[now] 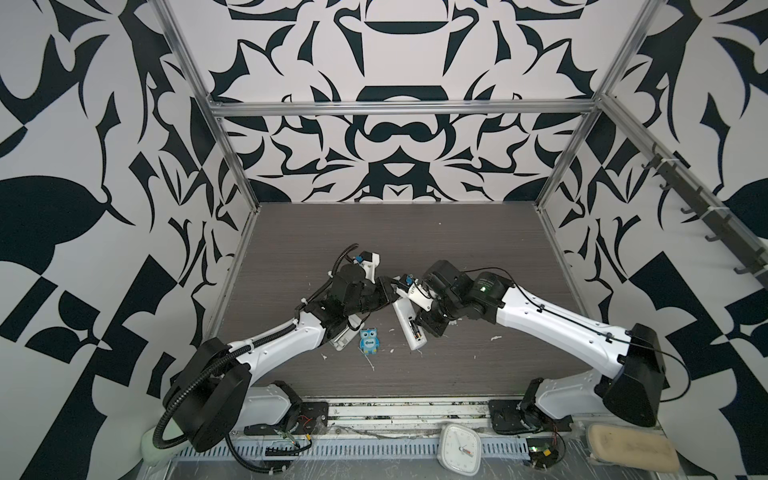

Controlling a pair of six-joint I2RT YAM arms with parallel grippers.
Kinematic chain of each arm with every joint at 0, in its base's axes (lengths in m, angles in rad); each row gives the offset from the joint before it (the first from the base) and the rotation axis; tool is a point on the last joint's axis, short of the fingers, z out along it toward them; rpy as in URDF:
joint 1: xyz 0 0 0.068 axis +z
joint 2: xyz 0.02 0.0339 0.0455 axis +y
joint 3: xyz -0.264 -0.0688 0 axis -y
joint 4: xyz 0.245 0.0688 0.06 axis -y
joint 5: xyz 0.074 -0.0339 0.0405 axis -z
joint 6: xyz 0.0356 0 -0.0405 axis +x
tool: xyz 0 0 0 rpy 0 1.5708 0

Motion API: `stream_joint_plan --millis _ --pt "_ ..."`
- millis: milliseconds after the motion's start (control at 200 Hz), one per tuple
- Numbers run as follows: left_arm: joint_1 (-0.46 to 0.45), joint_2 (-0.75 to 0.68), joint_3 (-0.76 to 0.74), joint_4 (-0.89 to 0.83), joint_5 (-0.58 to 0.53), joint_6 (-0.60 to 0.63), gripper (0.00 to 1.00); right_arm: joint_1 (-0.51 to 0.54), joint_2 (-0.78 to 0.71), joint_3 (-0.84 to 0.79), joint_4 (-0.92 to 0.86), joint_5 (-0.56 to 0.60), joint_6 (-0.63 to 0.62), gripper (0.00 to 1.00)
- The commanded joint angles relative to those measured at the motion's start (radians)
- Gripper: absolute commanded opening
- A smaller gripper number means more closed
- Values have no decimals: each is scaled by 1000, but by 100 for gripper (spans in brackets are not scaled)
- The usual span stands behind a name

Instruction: Load the batteries into the remote control

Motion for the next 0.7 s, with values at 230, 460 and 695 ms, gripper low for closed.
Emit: stream_joint_plan --millis 230,460,695 --pt "-6 -56 30 198 75 -117 0 24 -18 13 3 45 -15 20" --pt "15 -87 20 142 93 -101 0 24 -89 45 -29 55 -36 21" --pt "24 -95 27 95 117 -83 0 24 -159 56 -39 12 -97 23"
